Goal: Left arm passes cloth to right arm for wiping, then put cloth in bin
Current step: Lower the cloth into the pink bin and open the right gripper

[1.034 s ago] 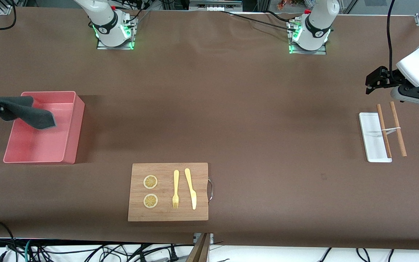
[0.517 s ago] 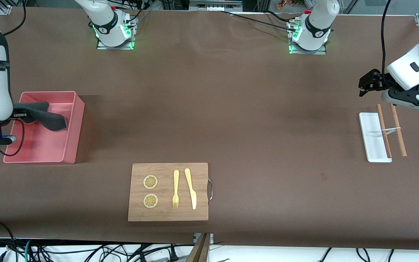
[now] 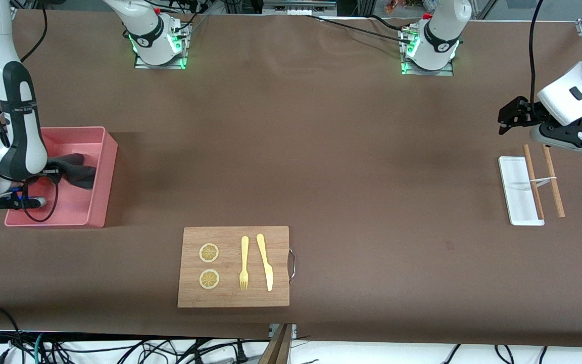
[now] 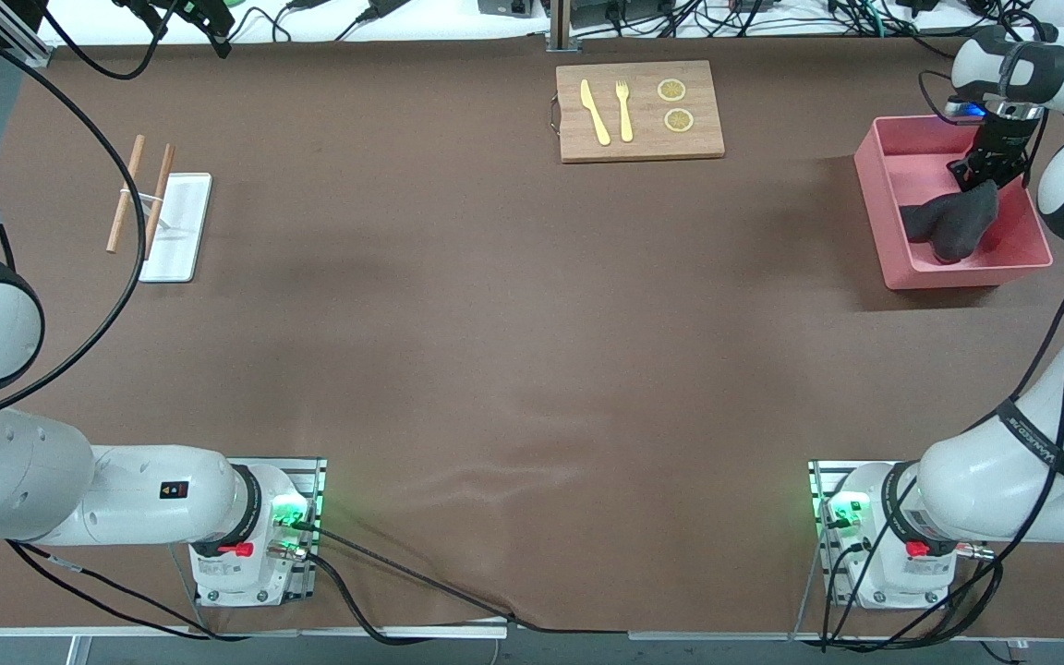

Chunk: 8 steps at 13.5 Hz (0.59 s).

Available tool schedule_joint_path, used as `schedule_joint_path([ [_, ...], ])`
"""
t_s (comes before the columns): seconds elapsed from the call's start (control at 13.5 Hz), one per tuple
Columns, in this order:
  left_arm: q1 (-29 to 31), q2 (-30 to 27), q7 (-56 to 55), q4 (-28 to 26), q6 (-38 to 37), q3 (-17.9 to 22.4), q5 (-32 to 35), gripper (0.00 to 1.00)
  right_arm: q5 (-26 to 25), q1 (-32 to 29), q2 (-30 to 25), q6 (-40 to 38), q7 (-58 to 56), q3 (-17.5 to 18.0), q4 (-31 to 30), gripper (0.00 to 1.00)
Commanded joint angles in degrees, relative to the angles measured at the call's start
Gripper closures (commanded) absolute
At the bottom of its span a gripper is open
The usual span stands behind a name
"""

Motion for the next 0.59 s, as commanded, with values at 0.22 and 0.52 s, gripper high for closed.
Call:
schedule_joint_path([
  [0.22, 0.16, 0.72, -0.46, 1.63, -0.33, -0.04, 0.08, 0.0, 1.94, -0.03, -9.3, -10.76, -0.25, 2.51, 4.8, 0.0],
  [0.52, 0.16, 0.72, -0.46, 1.63, -0.33, -0.04, 0.08, 0.0, 1.15, -0.03, -17.11, -18.93, -0.08, 5.84, 7.54, 0.0],
])
